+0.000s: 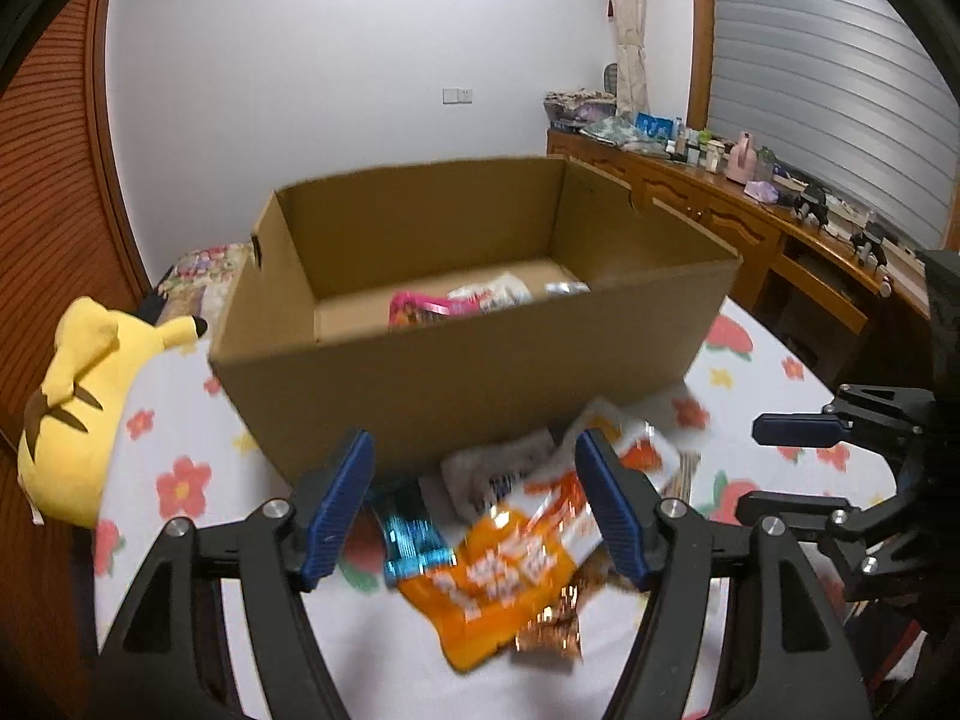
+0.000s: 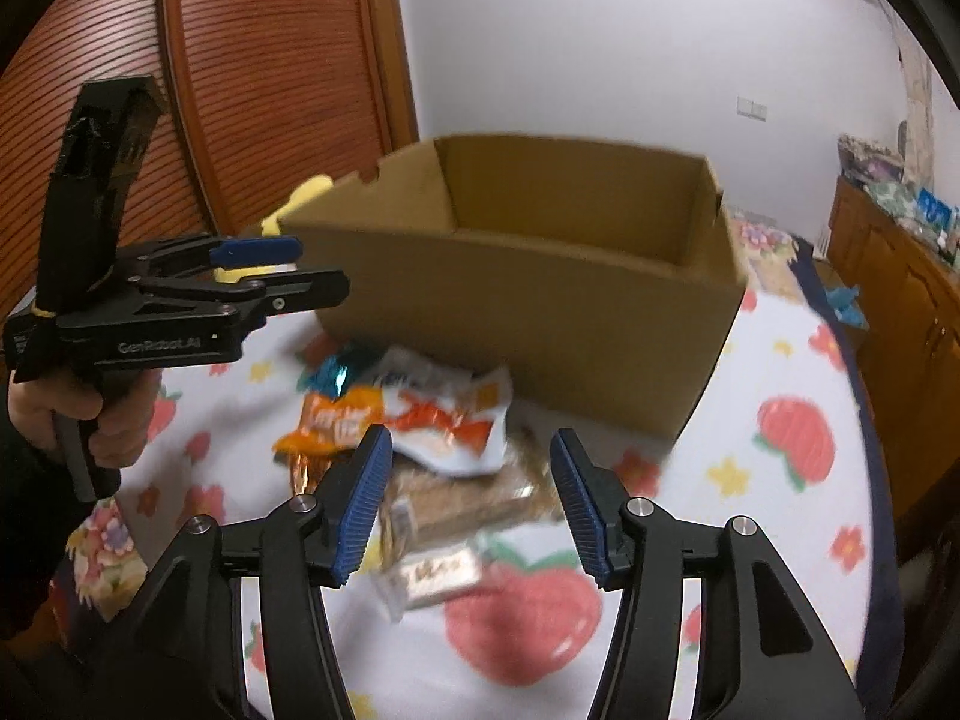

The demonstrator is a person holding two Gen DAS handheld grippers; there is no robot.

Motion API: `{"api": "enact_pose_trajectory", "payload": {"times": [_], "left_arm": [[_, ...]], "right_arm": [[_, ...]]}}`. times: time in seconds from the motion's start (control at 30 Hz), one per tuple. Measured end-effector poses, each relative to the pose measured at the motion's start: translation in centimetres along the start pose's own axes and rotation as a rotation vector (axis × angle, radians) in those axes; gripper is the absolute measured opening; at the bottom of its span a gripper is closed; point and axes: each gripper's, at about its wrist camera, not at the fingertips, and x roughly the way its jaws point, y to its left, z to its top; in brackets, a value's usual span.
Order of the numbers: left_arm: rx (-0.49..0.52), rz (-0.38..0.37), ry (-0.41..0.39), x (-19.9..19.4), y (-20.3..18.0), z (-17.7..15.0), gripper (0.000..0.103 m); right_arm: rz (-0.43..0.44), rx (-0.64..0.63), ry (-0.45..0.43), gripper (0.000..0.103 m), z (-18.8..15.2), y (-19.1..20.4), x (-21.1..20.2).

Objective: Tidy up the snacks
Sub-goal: 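Move both tools back to the snack pile beside the box, then grasp the orange spicy-strip bag with the left tool while the right tool hovers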

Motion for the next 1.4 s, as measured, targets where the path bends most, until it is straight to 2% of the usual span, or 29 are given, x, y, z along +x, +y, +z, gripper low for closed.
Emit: {"api": "enact_pose_trajectory", "payload": {"times": [0.23,0.37,0.57,0.87,1.2,1.4], "left_arm": [[0.01,-0.012,0.038,0.6,-0.1,-3.0,0.07],[0.009,-0.012,0.067,1.2,0.1,-3.9,0.07],[0.014,-0.021,0.092,1.6,0.0,-4.7,0.07],[0.049,-0.025,0.105,2.2,-1.0,-4.4,0.07],[0.135,-0.049,0.139,3.5,-2.9,-3.7,0.069],[0.183,-0.049,0.177,4.8,-3.7,-3.3,0.063]], "right_arm": [[-0.007,-0.004,0.07,0.056,-2.5,1.0,2.4],[0.003,-0.021,0.115,0.056,-3.3,1.4,3.7],[-0.015,-0.043,0.135,0.056,-3.7,1.4,4.6],[-0.001,-0.056,0.143,0.056,-4.4,1.3,4.4],[-0.003,-0.062,0.133,0.059,-5.1,0.8,4.2],[0.007,-0.046,0.12,0.06,-5.3,0.5,3.9]]}}
